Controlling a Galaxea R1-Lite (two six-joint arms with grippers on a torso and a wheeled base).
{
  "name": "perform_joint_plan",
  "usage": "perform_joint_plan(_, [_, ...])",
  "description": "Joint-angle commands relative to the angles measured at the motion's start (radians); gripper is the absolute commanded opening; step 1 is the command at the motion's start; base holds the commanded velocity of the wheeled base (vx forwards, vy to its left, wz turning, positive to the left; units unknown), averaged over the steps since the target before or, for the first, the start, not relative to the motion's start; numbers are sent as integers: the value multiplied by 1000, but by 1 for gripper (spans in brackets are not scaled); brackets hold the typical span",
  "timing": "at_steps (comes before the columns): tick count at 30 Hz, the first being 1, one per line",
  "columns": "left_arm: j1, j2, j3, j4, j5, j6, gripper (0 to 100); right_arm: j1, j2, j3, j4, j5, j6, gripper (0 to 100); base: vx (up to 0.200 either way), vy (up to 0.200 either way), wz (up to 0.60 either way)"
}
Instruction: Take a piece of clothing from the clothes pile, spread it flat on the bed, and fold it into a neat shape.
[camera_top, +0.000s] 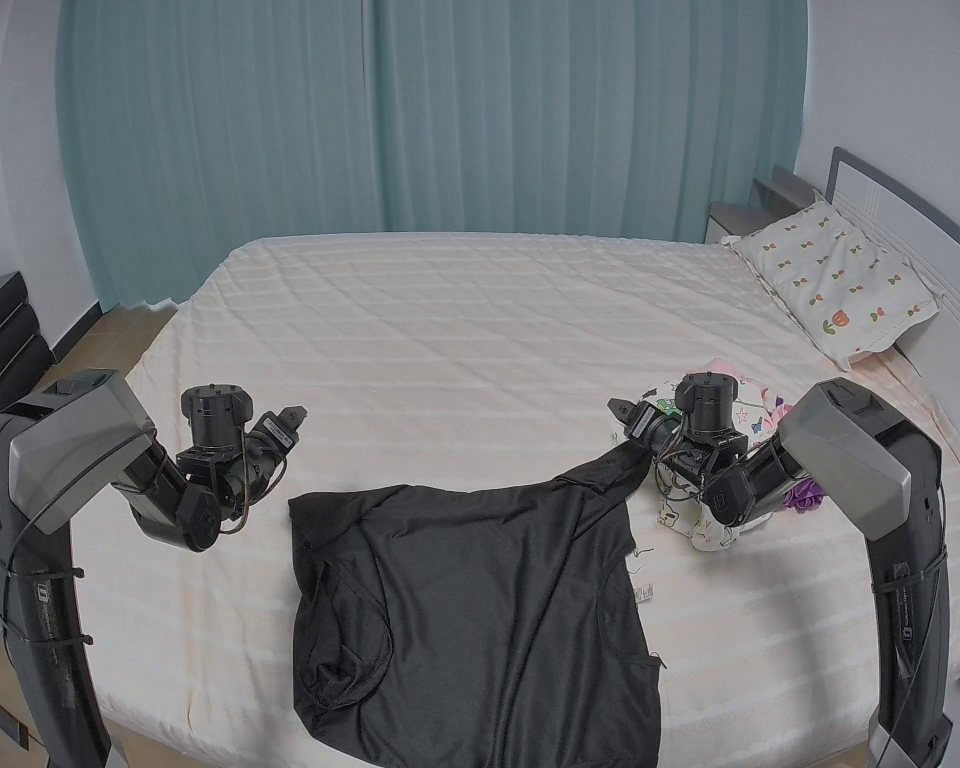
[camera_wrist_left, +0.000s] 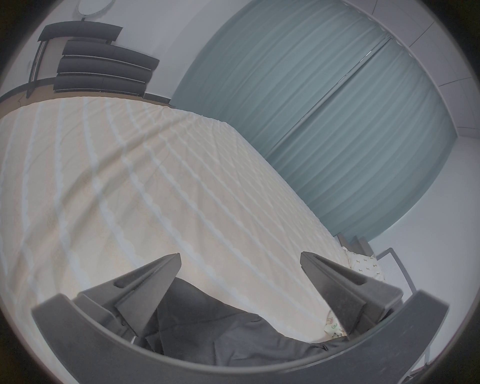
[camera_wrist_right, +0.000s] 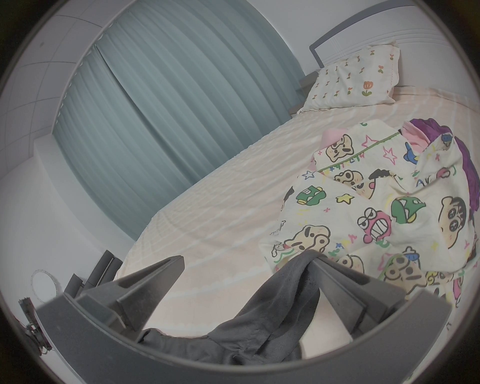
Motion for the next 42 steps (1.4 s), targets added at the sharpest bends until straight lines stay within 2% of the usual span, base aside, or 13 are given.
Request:
perform_joint_plan(1, [15,51,-21,3,0,1,100,-7,-12,5,-30,7,16,100,0,0,0])
perform_joint_plan(5, [13,44,25,0,-3,-5,100,-1,-106,13,-94,96,225,100,0,0,0])
perform_joint_plan(11, [11,4,103,-8,-12,-18,100,-2,-129,-58,-87,101,343,100,0,0,0])
perform_joint_plan(12, [11,1,108,-8,-12,-19,100,-2,-131,-58,-81,99,344,100,0,0,0])
perform_joint_plan(14, [11,-22,145,-13,-14,-33,100,-1,-138,-46,136,102,317,100,0,0,0])
perform_joint_plan(15, [11,-22,148,-14,-14,-33,100,-1,-138,-46,156,105,313,100,0,0,0])
perform_joint_plan(16, [11,-40,182,-43,-15,-33,100,-1,-141,-64,378,111,271,100,0,0,0])
perform_joint_plan(17, [11,-48,197,-68,-17,-33,100,1,-135,-84,478,111,252,100,0,0,0])
perform_joint_plan(23, [10,-88,272,-123,-17,-27,100,-7,-91,-134,625,108,231,100,0,0,0])
perform_joint_plan(26, [4,-106,312,-126,-19,-30,100,-2,-89,-164,781,110,229,100,0,0,0])
perform_joint_plan(30, [4,-124,350,-128,-48,-36,100,-2,-114,-165,831,110,223,100,0,0,0])
perform_joint_plan(35, [-1,-172,412,-128,-88,-84,100,-7,-161,-119,901,111,103,100,0,0,0])
perform_joint_plan(42, [-36,-221,534,-138,-166,-117,100,13,-252,77,814,124,134,100,0,0,0])
